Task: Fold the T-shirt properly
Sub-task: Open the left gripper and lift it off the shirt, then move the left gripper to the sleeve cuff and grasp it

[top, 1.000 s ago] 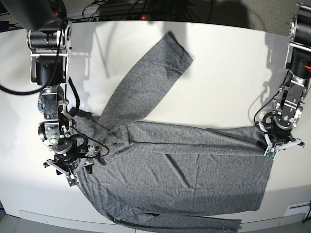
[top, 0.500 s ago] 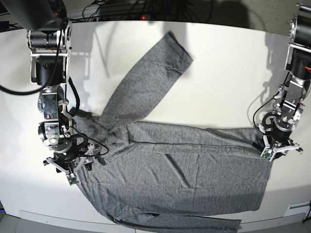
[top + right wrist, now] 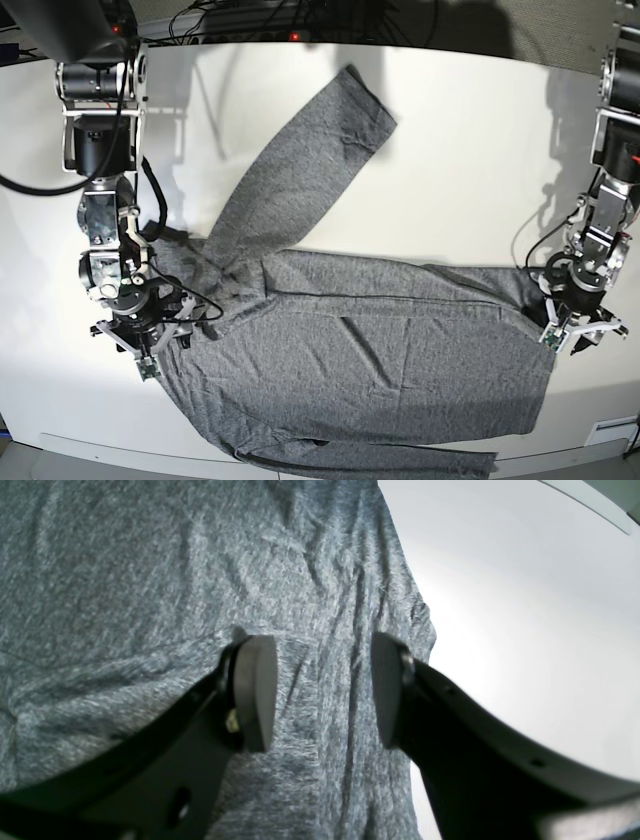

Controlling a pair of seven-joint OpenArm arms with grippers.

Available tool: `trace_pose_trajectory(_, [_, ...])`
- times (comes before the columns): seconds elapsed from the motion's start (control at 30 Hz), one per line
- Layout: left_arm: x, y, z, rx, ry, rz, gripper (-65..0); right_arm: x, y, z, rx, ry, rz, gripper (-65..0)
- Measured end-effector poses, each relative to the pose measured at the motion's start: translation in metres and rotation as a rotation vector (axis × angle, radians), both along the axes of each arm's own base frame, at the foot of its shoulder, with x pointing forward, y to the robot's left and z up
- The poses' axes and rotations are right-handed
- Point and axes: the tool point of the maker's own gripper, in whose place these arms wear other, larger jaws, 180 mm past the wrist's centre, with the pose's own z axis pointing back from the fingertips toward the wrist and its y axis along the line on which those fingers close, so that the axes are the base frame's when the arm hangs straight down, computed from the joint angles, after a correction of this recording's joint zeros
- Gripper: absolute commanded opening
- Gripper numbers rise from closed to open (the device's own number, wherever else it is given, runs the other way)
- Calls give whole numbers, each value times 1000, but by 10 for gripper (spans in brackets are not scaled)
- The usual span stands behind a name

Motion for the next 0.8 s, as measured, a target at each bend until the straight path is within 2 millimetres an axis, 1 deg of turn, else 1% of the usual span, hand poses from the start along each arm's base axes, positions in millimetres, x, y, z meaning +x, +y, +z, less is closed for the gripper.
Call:
trace_pose_trajectory(0.17, [-7, 6, -13, -5, 13, -8, -366, -2, -2, -4, -4, 25, -8, -346])
trace_pose_trajectory(0.27, [-10, 8, -17, -7, 21, -6, -366, -2, 0, -3, 19, 20, -11, -346])
trace_pose_trajectory(0.3, [-10, 9, -17, -34, 17, 12, -366, -1, 2, -1, 62, 12, -17, -346])
trace_pose_trajectory(0.37, [-14, 19, -24, -97, 59, 107, -366, -1, 6, -1, 145, 16, -33, -346])
trace_pose_trajectory(0.43, [-23, 24, -32, -161, 103, 190, -366, -8, 2, -9, 172, 81, -52, -346])
trace_pose_trajectory(0.47, [-27, 23, -35, -175, 128, 211, -366, -10, -3, -12, 159, 101, -61, -346])
trace_pose_trajectory(0.5, [-30, 19, -35, -177, 138, 213, -366, -13, -8, -14, 148, 115, -68, -346])
trace_pose_trajectory(0.57, [-33, 1, -26, -183, 122, 171, -366, -15, -19, -13, 125, 120, -77, -346])
trace_pose_trajectory(0.67, [-39, -37, -1, -203, 73, 83, -366, -17, -31, -7, 92, 130, -89, -346])
trace_pose_trajectory(0.73, [-54, -62, 10, -219, 64, 31, -366, -18, -37, 0, 73, 123, -88, -346])
trace_pose_trajectory(0.8, [-79, -88, 15, -245, 68, -24, -366, -22, -43, 6, 47, 110, -83, -346])
